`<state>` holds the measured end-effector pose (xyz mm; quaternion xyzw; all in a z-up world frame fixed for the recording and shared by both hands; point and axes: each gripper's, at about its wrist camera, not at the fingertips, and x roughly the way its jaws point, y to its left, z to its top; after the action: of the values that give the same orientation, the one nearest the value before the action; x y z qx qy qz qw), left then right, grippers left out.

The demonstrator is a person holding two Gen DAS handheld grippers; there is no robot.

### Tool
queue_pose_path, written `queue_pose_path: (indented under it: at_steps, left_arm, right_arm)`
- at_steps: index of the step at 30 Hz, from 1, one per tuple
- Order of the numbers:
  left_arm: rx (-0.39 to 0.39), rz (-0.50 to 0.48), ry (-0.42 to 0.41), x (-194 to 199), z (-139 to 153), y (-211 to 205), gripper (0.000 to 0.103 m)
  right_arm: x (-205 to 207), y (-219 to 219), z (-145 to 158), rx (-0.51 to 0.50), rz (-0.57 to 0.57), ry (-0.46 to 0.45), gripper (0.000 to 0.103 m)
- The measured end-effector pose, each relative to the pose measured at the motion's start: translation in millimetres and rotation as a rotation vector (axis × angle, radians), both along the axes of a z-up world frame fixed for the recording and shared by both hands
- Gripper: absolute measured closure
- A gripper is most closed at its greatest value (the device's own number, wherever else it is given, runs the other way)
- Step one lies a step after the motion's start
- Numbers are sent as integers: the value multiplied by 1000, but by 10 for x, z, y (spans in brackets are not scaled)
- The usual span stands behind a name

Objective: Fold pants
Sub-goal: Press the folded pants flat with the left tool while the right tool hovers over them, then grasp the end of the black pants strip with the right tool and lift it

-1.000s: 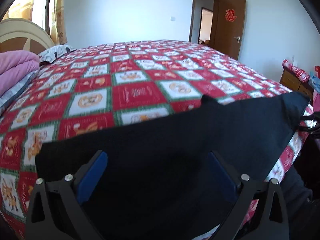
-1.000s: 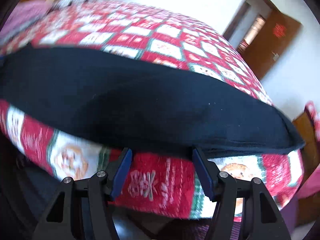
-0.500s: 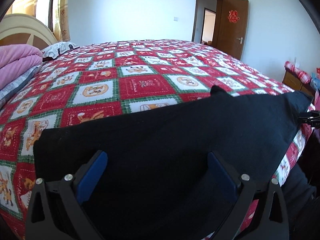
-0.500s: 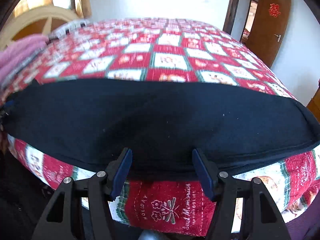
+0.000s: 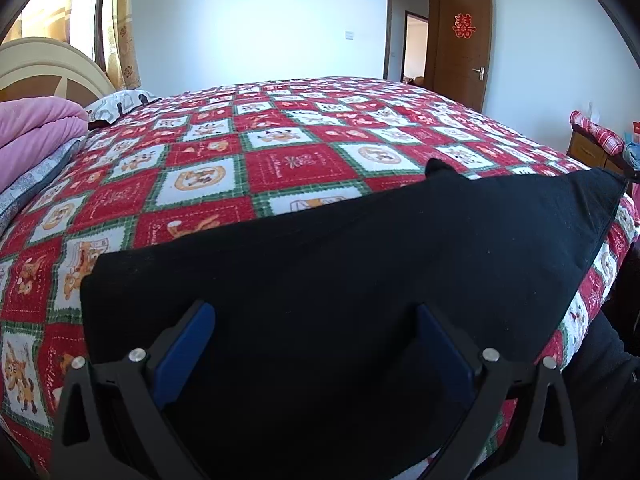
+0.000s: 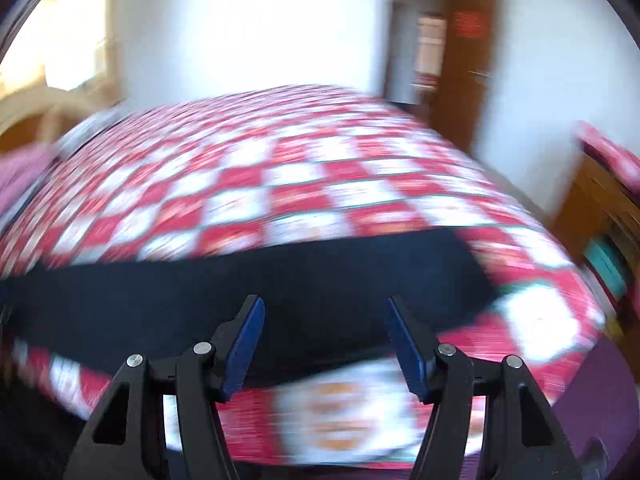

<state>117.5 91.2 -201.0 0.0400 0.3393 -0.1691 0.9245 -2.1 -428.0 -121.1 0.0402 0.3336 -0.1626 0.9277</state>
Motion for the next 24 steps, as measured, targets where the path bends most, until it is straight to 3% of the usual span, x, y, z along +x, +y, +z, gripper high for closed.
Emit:
queue_pose_path:
  at_steps: [2, 4, 8, 11, 17, 21, 24]
  left_arm:
    - [2, 1, -1, -2, 0, 3, 0]
    - [2, 2, 0, -2, -2, 5, 0]
    - [5, 4, -1, -6, -3, 7, 0]
    - [8, 3, -2, -1, -5, 13, 0]
    - [13, 5, -6, -7, -12, -5, 0]
    - [20, 5, -6, -5, -11, -13, 0]
    - [19, 6, -7, -10, -12, -20, 0]
  right_arm:
    - [-134, -423, 48, -42, -158, 37, 39]
    - [-199, -724, -19, -44, -241, 101, 39]
    - [-200, -948, -182, 40, -220, 137, 39]
    - [-70, -809, -317, -4, -201, 187, 39]
    - [-9, -821, -318, 78, -185, 95, 39]
    - [-21, -907, -373, 91, -239, 56, 39]
    - [-44, -972, -418, 87, -267, 54, 56]
